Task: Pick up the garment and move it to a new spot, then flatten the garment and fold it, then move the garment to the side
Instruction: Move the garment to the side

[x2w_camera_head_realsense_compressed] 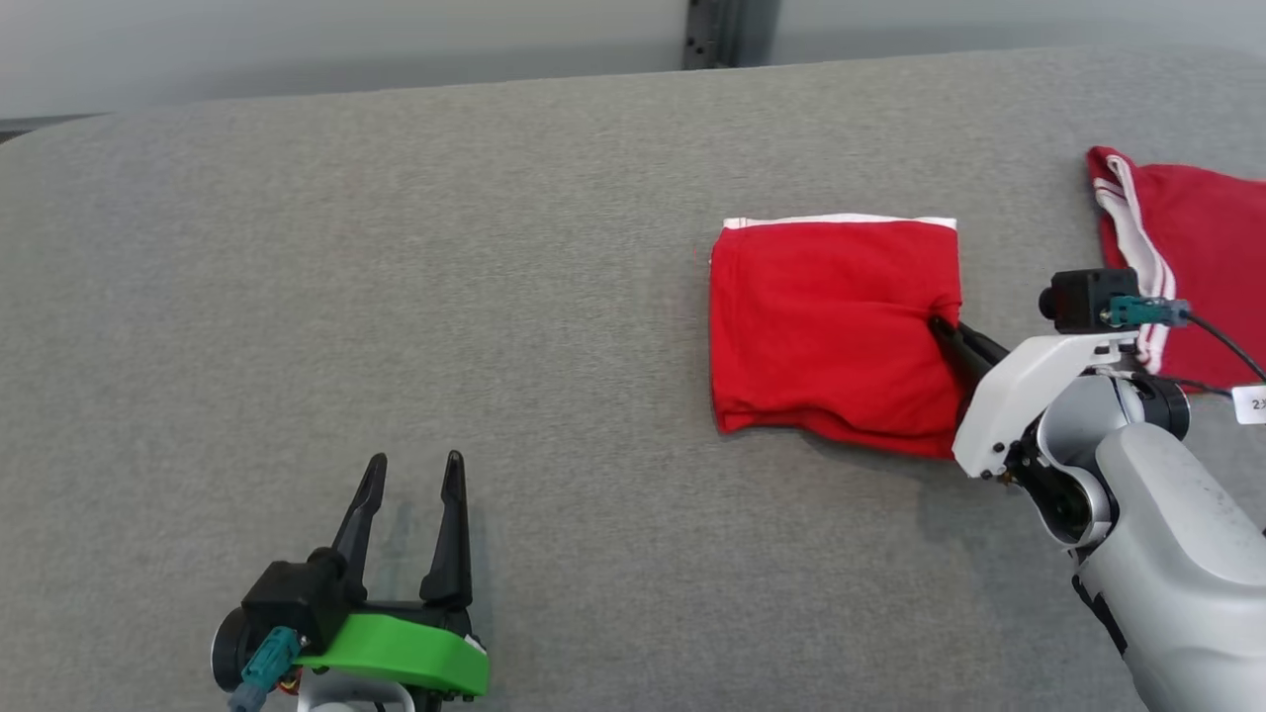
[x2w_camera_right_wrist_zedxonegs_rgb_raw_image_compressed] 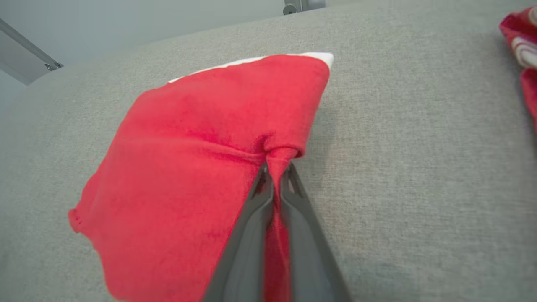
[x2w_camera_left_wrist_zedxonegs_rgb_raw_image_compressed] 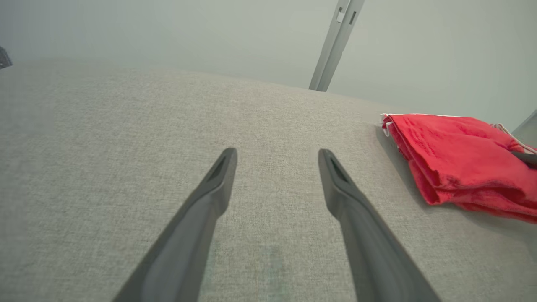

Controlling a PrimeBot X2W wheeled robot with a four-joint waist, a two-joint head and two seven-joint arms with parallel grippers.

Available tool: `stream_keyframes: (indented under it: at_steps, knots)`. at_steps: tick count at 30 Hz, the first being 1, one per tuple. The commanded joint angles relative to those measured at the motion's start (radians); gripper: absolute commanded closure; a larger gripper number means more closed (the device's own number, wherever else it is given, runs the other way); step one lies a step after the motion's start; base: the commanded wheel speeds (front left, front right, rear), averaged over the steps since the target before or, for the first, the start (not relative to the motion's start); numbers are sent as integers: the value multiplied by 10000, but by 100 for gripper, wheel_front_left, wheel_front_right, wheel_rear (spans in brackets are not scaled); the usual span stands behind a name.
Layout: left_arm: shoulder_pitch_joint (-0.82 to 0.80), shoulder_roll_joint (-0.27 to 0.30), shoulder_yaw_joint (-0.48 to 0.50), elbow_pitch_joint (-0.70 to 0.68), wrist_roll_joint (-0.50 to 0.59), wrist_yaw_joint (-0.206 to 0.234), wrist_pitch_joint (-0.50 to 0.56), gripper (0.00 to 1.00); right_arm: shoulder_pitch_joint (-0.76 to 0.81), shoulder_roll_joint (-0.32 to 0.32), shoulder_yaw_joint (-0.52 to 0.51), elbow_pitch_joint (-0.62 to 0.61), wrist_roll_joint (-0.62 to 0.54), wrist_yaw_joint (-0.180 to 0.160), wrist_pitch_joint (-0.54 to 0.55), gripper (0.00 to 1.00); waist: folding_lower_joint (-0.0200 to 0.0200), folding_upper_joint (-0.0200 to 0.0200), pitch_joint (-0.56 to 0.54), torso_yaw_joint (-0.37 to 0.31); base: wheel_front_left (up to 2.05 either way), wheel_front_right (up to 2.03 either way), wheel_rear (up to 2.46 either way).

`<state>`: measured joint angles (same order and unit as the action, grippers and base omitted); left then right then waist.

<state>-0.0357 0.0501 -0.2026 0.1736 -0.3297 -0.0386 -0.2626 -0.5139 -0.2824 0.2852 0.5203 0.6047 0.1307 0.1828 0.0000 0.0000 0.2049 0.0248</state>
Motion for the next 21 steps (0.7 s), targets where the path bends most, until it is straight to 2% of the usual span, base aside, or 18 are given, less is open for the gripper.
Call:
stream_keyframes:
  at_steps: [1,7,11,16,21]
  knots:
    - [-56,58,35,-24,82,-37,-26,0,144,-75,-8,-157,20,-2,-86,100,0,0,38,-1614,0,0,0]
    - [-287,283,6,-52,334,-97,-21,0,55,-196,-129,-612,10,-2,-104,100,0,0,301,-3240,0,0,0]
    - [-498,410,-125,-136,463,-115,123,0,-129,-56,-235,-685,-111,-2,-219,100,0,0,554,-3920,0,0,0]
    - [-662,521,-205,-221,522,-123,275,0,-411,22,-212,-592,-97,-2,-324,100,0,0,770,-4131,0,0,0]
    - [-734,556,-222,-193,472,-68,304,0,-964,-146,-109,-242,-277,-2,-518,100,0,0,802,-3740,0,0,0]
